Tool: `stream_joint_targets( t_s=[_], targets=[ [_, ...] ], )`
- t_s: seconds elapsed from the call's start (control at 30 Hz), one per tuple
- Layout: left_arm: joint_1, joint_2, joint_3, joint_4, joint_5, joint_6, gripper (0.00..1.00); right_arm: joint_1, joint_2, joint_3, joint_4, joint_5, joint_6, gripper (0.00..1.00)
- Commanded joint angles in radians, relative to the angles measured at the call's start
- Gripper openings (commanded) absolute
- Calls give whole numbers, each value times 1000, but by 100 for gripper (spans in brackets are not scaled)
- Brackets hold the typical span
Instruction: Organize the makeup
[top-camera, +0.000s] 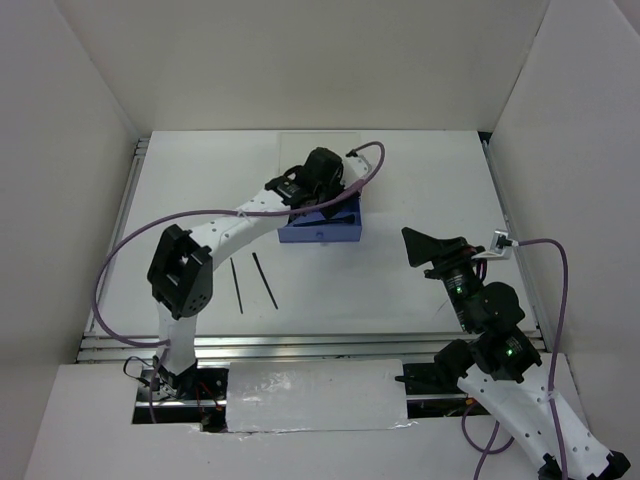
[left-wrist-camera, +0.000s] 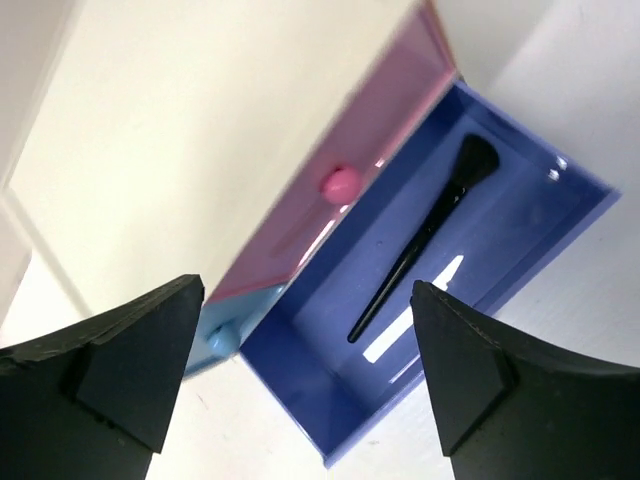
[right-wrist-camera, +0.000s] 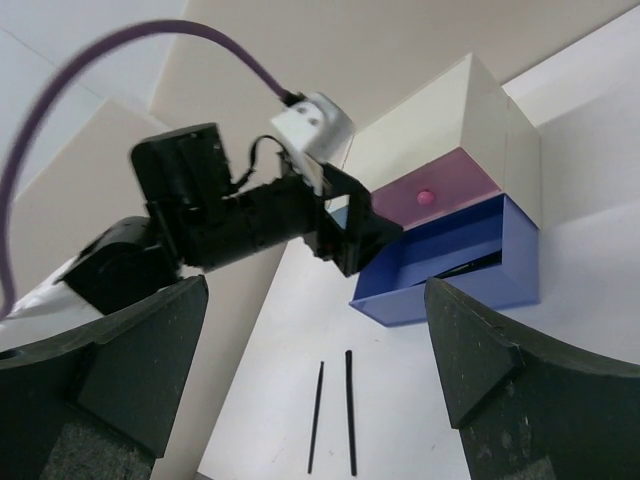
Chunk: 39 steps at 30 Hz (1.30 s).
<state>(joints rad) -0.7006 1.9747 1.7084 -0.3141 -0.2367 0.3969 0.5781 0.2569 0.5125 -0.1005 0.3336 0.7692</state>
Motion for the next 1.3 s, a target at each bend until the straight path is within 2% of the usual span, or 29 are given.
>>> stream_joint_targets(
  t_s=[0.0,0.03,0.1,0.13,0.2,0.23,0.3,0.4,0.43,0.53,0.6,0.7,0.8,0.87,0.97,1.27],
  targets=[
    [-2,-123,37,23,-117,-192,99,-3,-2,24,16,7,-18,97],
    [-4,-155,43,-3,-136,-314,99,-3,5,26,21,-1,-18,97],
    [-4,-216,27,-81,-194,-464,99,-3,16,27,21,-8,-22,98],
    [-2,-238,-7,-104,-222,-616,99,-3,33,30,22,-16,-25,99],
    [1,-296,-45,-198,-287,-754,99,-1,74,47,19,-53,-50,100],
    [1,-315,-93,-230,-317,-882,99,-3,91,70,-1,-65,-56,100],
    [0,-385,-154,-318,-375,-1001,99,-3,149,92,-18,-94,-62,100],
    [18,-496,-307,-407,-487,-1261,99,-3,214,113,-30,-145,-74,100],
    [30,-522,-394,-405,-492,-1288,98,0,226,113,-15,-163,-77,100],
    [119,-611,-554,-367,-416,-1332,91,-3,283,118,21,-237,-87,100],
    [159,-645,-642,-364,-377,-1375,89,-3,323,124,27,-270,-91,100],
    [196,-660,-731,-359,-359,-1418,86,-4,350,126,41,-298,-90,100],
    [265,-642,-811,-310,-273,-1384,82,-3,369,120,59,-314,-85,100],
    [308,-604,-842,-240,-193,-1351,78,-3,380,119,62,-326,-84,100],
    [361,-538,-848,-218,-159,-1308,74,-3,398,121,67,-329,-87,100],
    [369,-456,-834,-172,-85,-1282,69,-3,400,118,67,-327,-94,99]
  ],
)
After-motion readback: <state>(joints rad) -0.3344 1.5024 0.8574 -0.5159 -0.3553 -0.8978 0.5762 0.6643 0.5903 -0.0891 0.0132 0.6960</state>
